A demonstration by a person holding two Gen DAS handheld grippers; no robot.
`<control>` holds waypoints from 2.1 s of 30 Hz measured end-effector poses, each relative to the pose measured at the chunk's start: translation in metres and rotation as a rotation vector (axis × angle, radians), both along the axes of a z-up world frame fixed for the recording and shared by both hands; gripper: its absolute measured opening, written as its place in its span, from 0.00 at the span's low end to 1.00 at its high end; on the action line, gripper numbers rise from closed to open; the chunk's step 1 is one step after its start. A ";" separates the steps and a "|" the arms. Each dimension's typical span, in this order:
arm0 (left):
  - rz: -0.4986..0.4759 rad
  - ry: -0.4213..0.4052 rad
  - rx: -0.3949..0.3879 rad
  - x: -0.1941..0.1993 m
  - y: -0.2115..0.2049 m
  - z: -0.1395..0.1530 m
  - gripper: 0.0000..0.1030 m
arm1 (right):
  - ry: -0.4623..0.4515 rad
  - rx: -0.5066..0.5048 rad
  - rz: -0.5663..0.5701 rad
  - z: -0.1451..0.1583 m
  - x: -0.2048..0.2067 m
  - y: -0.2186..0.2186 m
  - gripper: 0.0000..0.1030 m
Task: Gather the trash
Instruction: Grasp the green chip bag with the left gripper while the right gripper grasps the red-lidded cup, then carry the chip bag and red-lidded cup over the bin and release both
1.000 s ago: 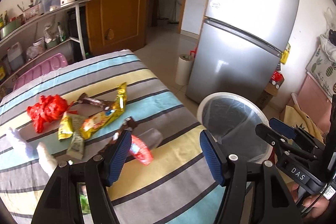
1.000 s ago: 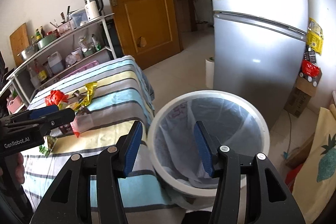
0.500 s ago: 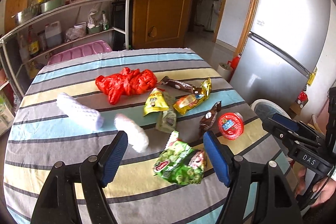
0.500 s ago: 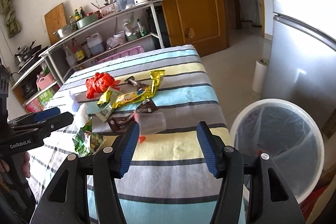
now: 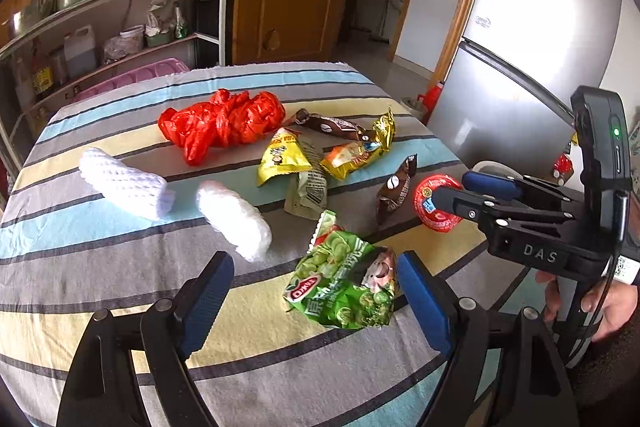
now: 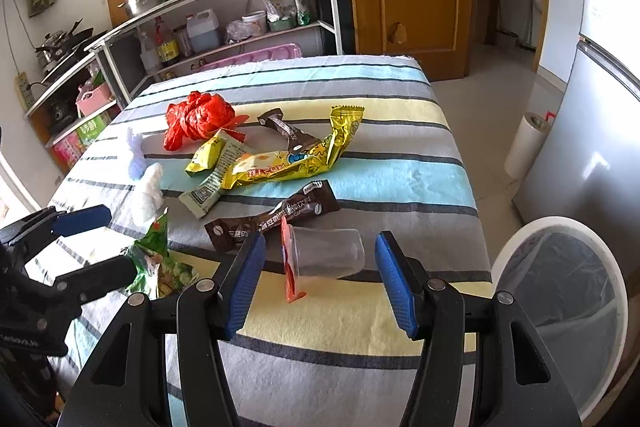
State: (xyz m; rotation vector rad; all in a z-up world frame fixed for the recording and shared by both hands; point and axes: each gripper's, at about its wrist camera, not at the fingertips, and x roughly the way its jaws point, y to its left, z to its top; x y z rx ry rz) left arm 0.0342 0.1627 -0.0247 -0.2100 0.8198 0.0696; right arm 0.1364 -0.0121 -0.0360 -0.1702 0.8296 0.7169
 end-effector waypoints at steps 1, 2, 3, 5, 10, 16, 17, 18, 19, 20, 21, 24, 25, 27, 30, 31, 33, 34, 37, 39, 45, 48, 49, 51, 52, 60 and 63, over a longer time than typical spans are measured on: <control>-0.007 0.007 0.002 0.001 -0.002 -0.002 0.81 | 0.002 0.001 0.003 -0.001 0.000 0.000 0.56; -0.012 0.014 0.006 0.003 -0.004 -0.004 0.81 | 0.005 0.001 0.005 -0.002 0.001 0.001 0.56; -0.018 0.016 0.006 0.003 -0.006 -0.005 0.81 | 0.008 -0.001 0.005 -0.003 0.003 0.002 0.56; -0.039 0.023 0.001 0.007 -0.010 -0.008 0.81 | 0.012 -0.006 0.004 -0.005 0.006 0.003 0.56; -0.028 0.053 0.013 0.014 -0.011 -0.018 0.81 | 0.025 -0.018 -0.009 -0.010 0.012 0.004 0.56; -0.019 0.065 0.003 0.018 -0.008 -0.025 0.81 | 0.051 -0.001 -0.012 -0.014 0.015 0.001 0.56; -0.014 0.060 0.000 0.017 -0.007 -0.024 0.81 | 0.056 0.003 -0.010 -0.014 0.016 0.001 0.56; -0.014 0.057 -0.005 0.017 -0.006 -0.024 0.80 | 0.062 0.007 -0.007 -0.014 0.016 0.001 0.56; -0.014 0.053 -0.012 0.017 -0.005 -0.024 0.78 | 0.064 0.009 -0.006 -0.015 0.016 0.001 0.56; -0.011 0.052 -0.018 0.017 -0.004 -0.024 0.73 | 0.063 0.008 -0.008 -0.015 0.016 0.002 0.53; -0.012 0.053 -0.021 0.017 -0.003 -0.024 0.71 | 0.062 0.006 -0.009 -0.015 0.015 0.002 0.50; -0.010 0.051 -0.021 0.017 -0.002 -0.024 0.65 | 0.058 0.004 -0.007 -0.015 0.014 0.003 0.42; -0.011 0.050 -0.025 0.017 -0.001 -0.023 0.65 | 0.055 0.003 -0.005 -0.015 0.014 0.003 0.42; -0.008 0.048 -0.032 0.017 0.000 -0.023 0.63 | 0.044 0.002 -0.006 -0.014 0.012 0.003 0.42; -0.006 0.046 -0.032 0.017 0.001 -0.022 0.59 | 0.036 0.004 -0.004 -0.013 0.010 0.004 0.42; -0.009 0.046 -0.034 0.016 0.001 -0.022 0.59 | 0.033 0.003 -0.007 -0.013 0.010 0.004 0.42; -0.010 0.045 -0.032 0.016 0.001 -0.021 0.58 | 0.027 0.004 -0.010 -0.012 0.010 0.003 0.41; -0.013 0.043 -0.033 0.015 0.001 -0.020 0.58 | 0.024 0.006 -0.010 -0.011 0.009 0.002 0.41; -0.017 0.034 -0.028 0.014 -0.001 -0.018 0.57 | 0.010 0.012 -0.017 -0.009 0.006 0.000 0.41; -0.020 0.027 -0.025 0.013 -0.002 -0.016 0.56 | 0.007 0.020 -0.019 -0.007 0.005 -0.001 0.41; -0.026 0.010 -0.025 0.008 -0.004 -0.008 0.56 | -0.002 0.039 -0.029 -0.002 0.000 -0.006 0.41; -0.036 -0.001 -0.019 0.008 -0.008 -0.001 0.56 | -0.010 0.050 -0.033 0.003 -0.004 -0.009 0.41; -0.040 -0.005 -0.017 0.009 -0.010 0.001 0.56 | -0.014 0.052 -0.037 0.004 -0.006 -0.011 0.41; -0.048 -0.013 -0.017 0.010 -0.014 0.005 0.56 | -0.019 0.057 -0.043 0.007 -0.008 -0.015 0.41; -0.053 -0.015 -0.016 0.011 -0.016 0.006 0.56 | -0.022 0.059 -0.048 0.008 -0.009 -0.017 0.41; -0.098 -0.034 -0.014 0.021 -0.037 0.019 0.56 | -0.054 0.073 -0.110 0.023 -0.018 -0.046 0.41; -0.122 -0.042 -0.010 0.027 -0.048 0.024 0.56 | -0.070 0.076 -0.143 0.029 -0.021 -0.060 0.41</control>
